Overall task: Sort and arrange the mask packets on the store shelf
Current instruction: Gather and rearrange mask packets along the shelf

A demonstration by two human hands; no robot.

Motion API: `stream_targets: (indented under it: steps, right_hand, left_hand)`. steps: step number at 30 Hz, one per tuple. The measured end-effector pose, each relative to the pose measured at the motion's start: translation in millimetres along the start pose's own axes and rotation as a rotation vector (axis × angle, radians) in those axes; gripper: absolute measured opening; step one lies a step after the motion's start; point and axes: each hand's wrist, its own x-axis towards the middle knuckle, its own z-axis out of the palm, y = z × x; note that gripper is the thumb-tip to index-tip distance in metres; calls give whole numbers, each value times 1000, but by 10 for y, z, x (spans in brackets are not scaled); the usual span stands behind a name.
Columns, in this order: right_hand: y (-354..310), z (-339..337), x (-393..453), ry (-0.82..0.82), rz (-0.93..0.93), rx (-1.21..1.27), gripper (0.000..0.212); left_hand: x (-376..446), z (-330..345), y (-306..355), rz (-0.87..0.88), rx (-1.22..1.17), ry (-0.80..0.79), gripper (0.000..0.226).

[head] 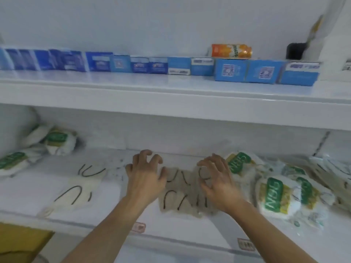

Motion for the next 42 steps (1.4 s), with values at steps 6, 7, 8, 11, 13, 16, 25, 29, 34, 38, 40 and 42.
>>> stream_targets:
  steps: [6, 7, 8, 11, 13, 16, 25, 29, 34, 38, 40, 42]
  right_hand:
    - [-1113, 952, 724, -130, -162, 106, 38]
    - [-1291, 1103, 829, -157, -193, 122, 37]
    - [-1463, 1246, 936, -177, -217, 144, 37]
    - [-2002, 1638, 1249, -230, -259, 214, 38]
    - [-2332, 1917, 1456, -269, -255, 235, 38]
    - [-2756, 2379, 1776, -291, -241, 242, 41]
    - [-3634, 3405, 2745, -316, -166, 33, 81]
    - [-3941, 3642, 3088, -469, -198, -11, 96]
    - [-3935, 3999, 3312, -582, -219, -248, 101]
    - [-3783, 4139, 3406, -629, -127, -224, 86]
    - [-3720, 4135, 3363, -635, -77, -129, 77]
    - [-3642, 4132, 3269, -600, -72, -63, 58]
  left_hand:
    - [-115, -574, -1356, -270, 119, 26, 21]
    - [-130, -649, -1578, -305, 127, 39, 21]
    - [-139, -713, -1802, -331, 139, 48, 21]
    - [-137, -888, -2478, -344, 203, 99, 26]
    - [-106, -987, -2910, -354, 228, 148, 31]
    - [-33, -1100, -3493, -380, 232, 175, 34]
    - [384, -952, -4832, -512, 213, -81, 71]
    - [219, -592, -5126, -541, 229, -222, 85]
    - [164, -485, -5213, -478, 280, -142, 68]
    - [155, -501, -5219, -488, 193, -82, 57]
    - [162, -527, -5191, -503, 140, -64, 54]
    - [164, -547, -5176, -514, 76, -50, 53]
